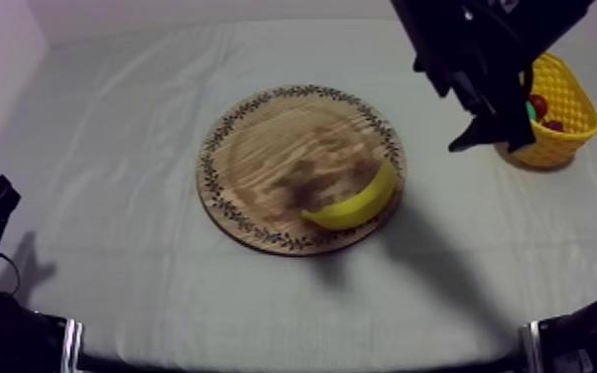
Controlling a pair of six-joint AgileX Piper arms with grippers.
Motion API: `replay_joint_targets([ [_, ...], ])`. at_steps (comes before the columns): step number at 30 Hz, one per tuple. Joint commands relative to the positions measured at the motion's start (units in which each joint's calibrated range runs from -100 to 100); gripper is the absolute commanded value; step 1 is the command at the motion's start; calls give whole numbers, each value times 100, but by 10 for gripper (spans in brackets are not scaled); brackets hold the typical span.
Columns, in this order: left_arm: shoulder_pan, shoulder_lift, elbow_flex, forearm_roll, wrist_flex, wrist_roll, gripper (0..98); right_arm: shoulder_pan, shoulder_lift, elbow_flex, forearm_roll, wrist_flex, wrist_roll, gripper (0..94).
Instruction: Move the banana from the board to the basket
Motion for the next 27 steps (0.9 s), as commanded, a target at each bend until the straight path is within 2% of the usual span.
replay_joint_targets([
  [1, -2, 4, 0, 2, 0, 1, 1, -41, 111, 31, -1, -1, 55, 823],
  [7, -2, 4, 0, 2, 0, 1, 1, -187, 711, 21, 95, 92, 131, 820],
  [27, -2, 4, 0, 2, 0, 1, 1, -406, 3090, -747, 206, 236, -179, 779],
])
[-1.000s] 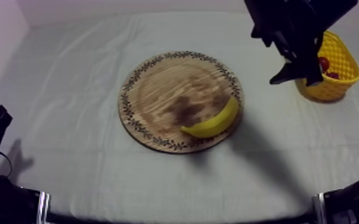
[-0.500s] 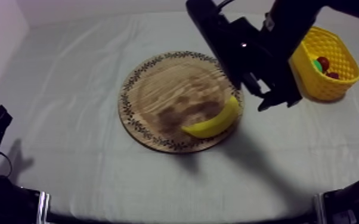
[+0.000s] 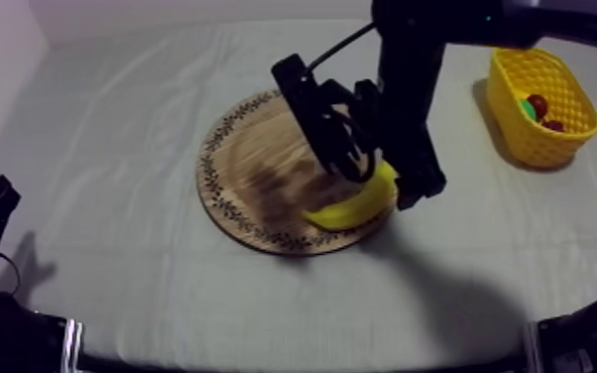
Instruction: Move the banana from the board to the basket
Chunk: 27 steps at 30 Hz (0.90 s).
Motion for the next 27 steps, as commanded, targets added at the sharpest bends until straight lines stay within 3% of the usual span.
replay_joint_targets([
  [1, -2, 4, 0, 2, 0, 1, 1, -16, 240, -51, 63, 107, -18, 777],
  [6, -2, 4, 0, 2, 0, 1, 1, -28, 625, -212, 131, 321, -18, 750],
  [19, -2, 4, 0, 2, 0, 1, 1, -154, 1340, -761, -72, 685, -49, 649],
  [27, -2, 4, 0, 2, 0, 1, 1, -86, 1740, -1074, -169, 703, -52, 540],
])
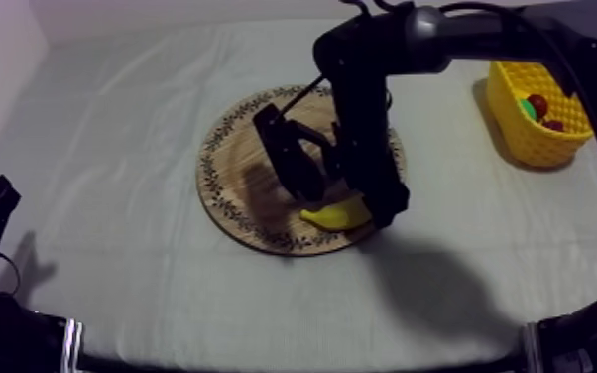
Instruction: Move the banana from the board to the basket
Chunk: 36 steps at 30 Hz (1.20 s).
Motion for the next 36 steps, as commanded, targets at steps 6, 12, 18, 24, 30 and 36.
replay_joint_targets([
  [6, -2, 4, 0, 2, 0, 1, 1, 47, 190, -101, -64, -12, -25, 469],
  [12, -2, 4, 0, 2, 0, 1, 1, 89, 272, -298, -147, 32, 4, 298],
  [18, -2, 4, 0, 2, 0, 1, 1, 126, 203, -545, -146, 185, 56, 181],
  [24, -2, 4, 0, 2, 0, 1, 1, 314, -242, -1029, -148, 333, 103, 164],
  [30, -2, 4, 0, 2, 0, 1, 1, 640, -951, -1344, -75, 376, 102, 153],
  [36, -2, 4, 0, 2, 0, 1, 1, 1153, -1448, -1851, -147, 383, -179, 176],
])
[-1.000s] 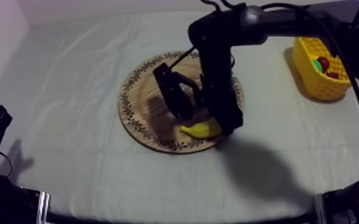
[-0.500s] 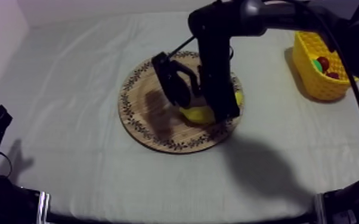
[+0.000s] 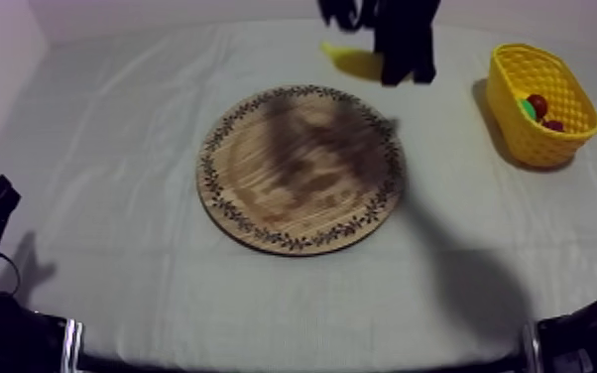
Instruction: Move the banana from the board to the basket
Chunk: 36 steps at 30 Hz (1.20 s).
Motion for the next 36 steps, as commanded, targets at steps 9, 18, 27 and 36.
replay_joint_targets([
  [9, -2, 4, 0, 2, 0, 1, 1, 1075, -265, -1306, -330, -43, -749, 182],
  [18, -2, 4, 0, 2, 0, 1, 1, 1768, -159, -1688, -266, -93, -1161, 183],
  [27, -2, 4, 0, 2, 0, 1, 1, 2388, 62, -1541, -121, -243, -1232, 179],
  [36, -2, 4, 0, 2, 0, 1, 1, 2752, 119, -1257, 22, -344, -1112, 261],
])
